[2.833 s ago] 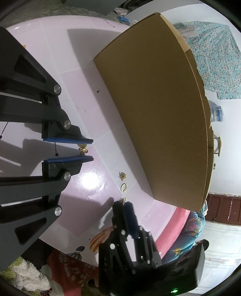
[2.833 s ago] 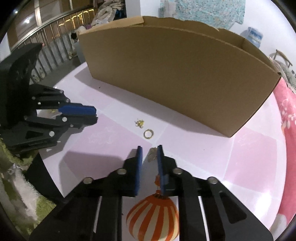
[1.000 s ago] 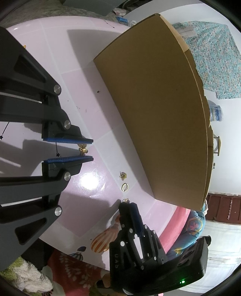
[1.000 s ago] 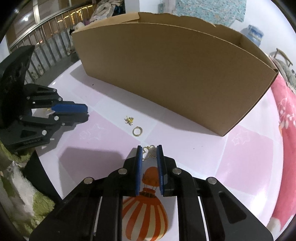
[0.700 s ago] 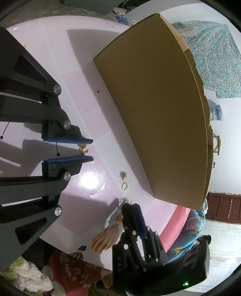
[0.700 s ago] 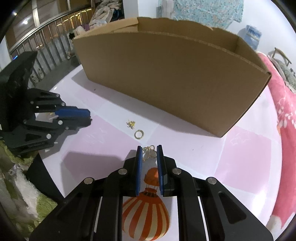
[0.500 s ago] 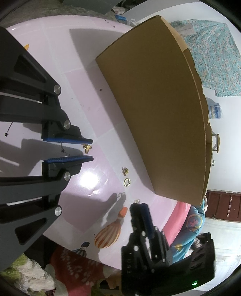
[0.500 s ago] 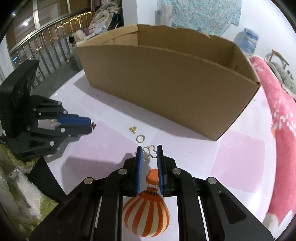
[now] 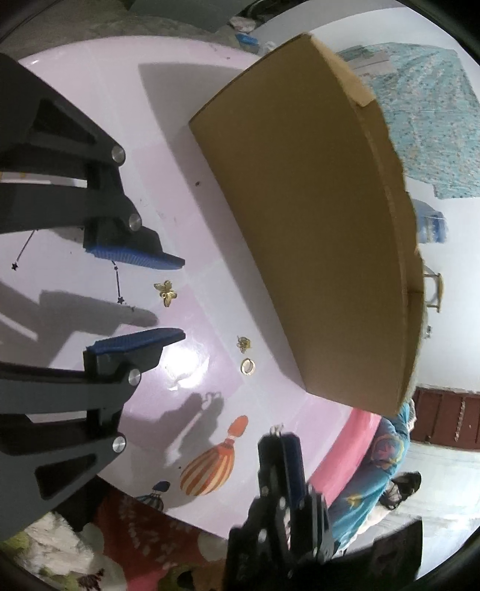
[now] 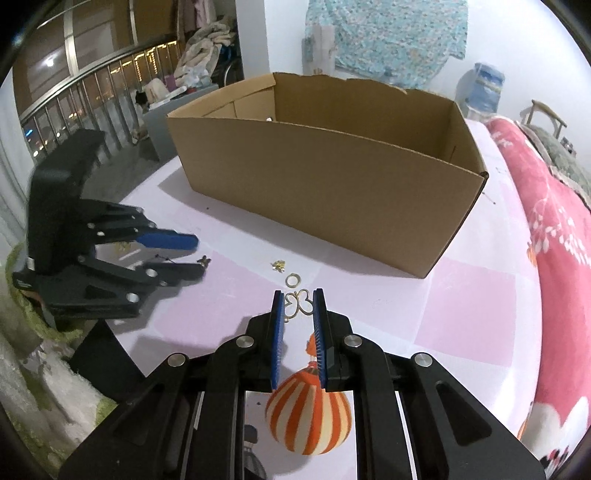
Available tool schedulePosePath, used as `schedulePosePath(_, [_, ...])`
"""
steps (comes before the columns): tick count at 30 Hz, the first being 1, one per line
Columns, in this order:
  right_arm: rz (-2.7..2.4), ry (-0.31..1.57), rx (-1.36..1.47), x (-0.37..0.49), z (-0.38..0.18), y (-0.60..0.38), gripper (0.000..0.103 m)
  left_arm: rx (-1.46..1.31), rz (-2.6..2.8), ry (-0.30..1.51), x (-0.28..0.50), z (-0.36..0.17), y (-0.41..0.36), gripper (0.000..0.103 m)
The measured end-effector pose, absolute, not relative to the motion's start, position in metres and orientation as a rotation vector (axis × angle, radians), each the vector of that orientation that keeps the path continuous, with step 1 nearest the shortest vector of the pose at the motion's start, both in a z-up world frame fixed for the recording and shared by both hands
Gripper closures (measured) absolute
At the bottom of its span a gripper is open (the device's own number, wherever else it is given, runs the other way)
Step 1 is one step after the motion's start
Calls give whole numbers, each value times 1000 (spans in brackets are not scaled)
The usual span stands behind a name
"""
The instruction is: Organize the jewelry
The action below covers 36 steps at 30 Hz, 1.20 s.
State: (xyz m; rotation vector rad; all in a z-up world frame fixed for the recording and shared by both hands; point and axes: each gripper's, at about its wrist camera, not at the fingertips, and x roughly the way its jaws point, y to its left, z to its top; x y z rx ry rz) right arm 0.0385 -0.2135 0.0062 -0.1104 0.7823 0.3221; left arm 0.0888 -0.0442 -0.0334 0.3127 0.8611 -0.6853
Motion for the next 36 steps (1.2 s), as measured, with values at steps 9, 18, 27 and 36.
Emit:
schedulePosePath(9, [327,753,-42,35,0,-218,90,376,-625,874,88,-36,-55,91])
schedulePosePath(18, [339,725,7,30,-3,-226,90,423,-602,869,87,-35,-60,96])
schedulePosePath(27, [345,705,26,25,-2,-232,90,404,-595,873,86,-28,-55,103])
schedulePosePath(36, [359,701,48,24,-5,-230,90,428,-604,888,92,-32,-56,92])
